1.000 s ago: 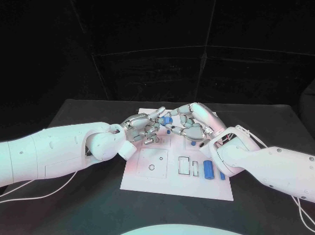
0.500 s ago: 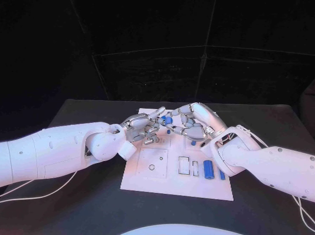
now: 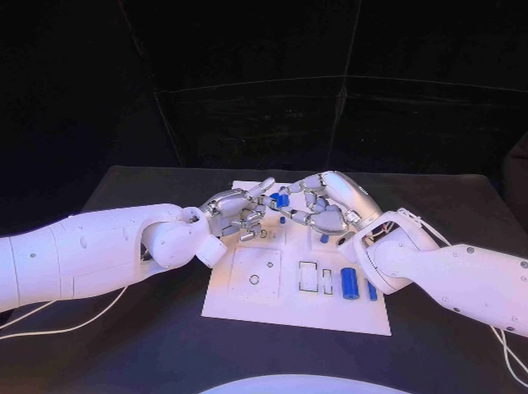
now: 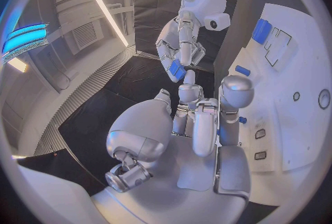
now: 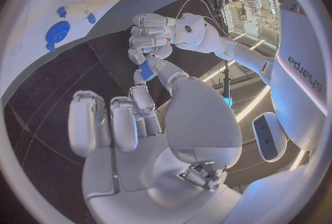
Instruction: Assemble the parts on the task board
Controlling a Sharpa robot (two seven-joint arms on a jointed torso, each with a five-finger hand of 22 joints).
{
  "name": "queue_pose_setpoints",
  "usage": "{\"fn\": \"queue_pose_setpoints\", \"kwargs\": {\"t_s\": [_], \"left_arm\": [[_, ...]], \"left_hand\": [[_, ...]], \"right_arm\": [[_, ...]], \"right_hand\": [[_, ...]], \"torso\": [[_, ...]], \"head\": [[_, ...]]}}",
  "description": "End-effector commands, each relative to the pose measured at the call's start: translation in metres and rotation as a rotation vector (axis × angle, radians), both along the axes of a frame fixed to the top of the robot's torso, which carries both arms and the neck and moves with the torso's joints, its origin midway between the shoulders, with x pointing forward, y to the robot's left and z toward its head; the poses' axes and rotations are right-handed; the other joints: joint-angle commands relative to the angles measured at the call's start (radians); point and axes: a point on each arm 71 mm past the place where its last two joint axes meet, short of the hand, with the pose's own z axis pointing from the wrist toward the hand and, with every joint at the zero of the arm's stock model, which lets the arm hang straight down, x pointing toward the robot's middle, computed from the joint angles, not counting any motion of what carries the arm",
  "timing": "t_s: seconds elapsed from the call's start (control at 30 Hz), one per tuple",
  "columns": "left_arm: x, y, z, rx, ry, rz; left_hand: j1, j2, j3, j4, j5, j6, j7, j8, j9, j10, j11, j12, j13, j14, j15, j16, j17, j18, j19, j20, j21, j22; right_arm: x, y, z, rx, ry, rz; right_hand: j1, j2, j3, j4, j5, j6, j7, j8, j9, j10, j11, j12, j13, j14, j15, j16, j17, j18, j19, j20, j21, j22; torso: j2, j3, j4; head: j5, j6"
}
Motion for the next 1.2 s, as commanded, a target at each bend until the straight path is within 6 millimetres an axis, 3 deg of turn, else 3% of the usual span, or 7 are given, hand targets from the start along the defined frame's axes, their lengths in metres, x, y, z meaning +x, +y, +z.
{"fn": "queue_pose_setpoints", "kwargs": {"t_s": [0.03,0.37,0.67,0.73,0.83,1.07,1.2], "left_arm": [[0.0,0.0,0.002,-0.019,-0.009,0.0],[0.002,0.003,0.001,-0.003,-0.007,0.019],[0.007,0.012,-0.003,0.056,0.003,0.067],[0.009,0.018,-0.005,0.075,0.01,0.084],[0.015,0.03,-0.006,0.102,0.011,0.121],[0.025,0.061,-0.002,0.125,-0.018,0.213],[0.027,0.073,0.006,0.115,-0.052,0.254]], "left_hand": [[-0.005,0.0,-0.003,-0.005,0.002,0.01,0.0,0.007,0.002,0.008,-0.003,0.006,0.002,0.094,-0.007,0.001,0.214,-0.009,0.006,-0.004,0.007,0.002],[-0.002,-0.001,-0.002,-0.009,0.002,0.01,0.0,0.005,0.002,0.004,-0.004,0.001,-0.008,0.093,-0.009,0.0,0.212,-0.008,0.005,-0.005,0.005,-0.002],[0.0,-0.009,-0.009,-0.017,0.002,-0.023,0.01,-0.017,-0.006,-0.039,0.004,-0.038,-0.079,0.091,-0.004,-0.003,0.204,-0.006,-0.002,-0.004,-0.005,-0.019],[0.0,-0.012,-0.014,-0.02,0.002,-0.045,0.02,-0.031,-0.012,-0.09,0.013,-0.082,-0.16,0.088,0.002,-0.007,0.193,-0.004,-0.01,0.001,-0.015,-0.036],[0.001,-0.016,-0.019,-0.023,0.002,-0.052,0.024,-0.035,-0.014,-0.113,0.017,-0.1,-0.192,0.085,0.006,-0.012,0.18,-0.001,-0.018,0.004,-0.026,-0.054],[0.009,-0.019,-0.019,-0.032,0.003,-0.051,0.025,-0.035,-0.014,-0.115,0.018,-0.102,-0.192,0.084,0.008,-0.014,0.178,0.0,-0.021,0.007,-0.029,-0.058],[0.015,-0.019,-0.018,-0.04,0.003,-0.048,0.025,-0.034,-0.014,-0.114,0.018,-0.102,-0.193,0.084,0.008,-0.014,0.176,0.001,-0.021,0.008,-0.029,-0.059]], "right_arm": [[0.001,-0.001,0.0,-0.004,-0.001,0.002],[-0.001,0.001,0.002,0.003,-0.007,0.009],[-0.003,0.002,0.003,0.01,-0.005,0.014],[-0.003,0.002,0.002,0.009,0.0,0.012],[-0.001,0.0,0.001,0.001,0.011,0.004],[0.012,-0.004,-0.008,-0.048,0.04,-0.027],[0.021,-0.004,-0.015,-0.094,0.059,-0.044]], "right_hand": [[-0.002,0.009,-0.005,-0.002,-0.002,0.005,0.0,0.004,0.002,0.004,0.001,0.005,0.002,0.076,-0.005,0.004,0.128,-0.012,0.008,-0.001,0.006,0.114],[-0.002,0.01,-0.007,-0.002,-0.002,0.006,0.0,0.004,0.002,0.004,0.0,0.004,0.002,0.076,-0.005,0.004,0.127,-0.012,0.008,-0.001,0.006,0.114],[-0.002,0.01,-0.007,-0.002,-0.002,0.006,0.0,0.004,0.002,0.004,0.0,0.004,0.002,0.076,-0.005,0.004,0.127,-0.012,0.008,-0.001,0.006,0.114],[-0.002,0.01,-0.008,-0.001,-0.003,0.005,0.0,0.004,0.002,0.004,0.001,0.004,0.002,0.076,-0.005,0.004,0.128,-0.012,0.008,-0.001,0.006,0.114],[-0.003,0.01,-0.009,-0.001,-0.004,0.005,0.0,0.003,0.002,0.004,0.001,0.004,0.001,0.075,-0.005,0.004,0.127,-0.012,0.007,-0.001,0.006,0.114],[-0.002,0.013,-0.016,0.002,-0.018,0.003,0.0,0.002,0.002,0.003,0.001,0.002,0.0,0.075,-0.005,0.003,0.126,-0.011,0.006,-0.002,0.004,0.112],[-0.002,0.014,-0.017,0.002,-0.021,0.003,0.0,0.002,0.002,0.003,0.001,0.002,0.0,0.075,-0.005,0.003,0.126,-0.011,0.006,-0.002,0.004,0.112]], "torso": [[0.0,-0.0001,-0.0007],[0.0,0.0008,0.0003],[0.0,0.0012,-0.0003],[0.0,0.0014,-0.0002],[-0.001,0.0014,0.0002],[0.0,-0.002,0.0],[0.0,-0.0012,0.0024]], "head": [[0.001,-0.001],[0.002,-0.002],[0.003,-0.004],[0.004,-0.005],[0.003,-0.005],[0.002,-0.006],[0.0,-0.008]]}}
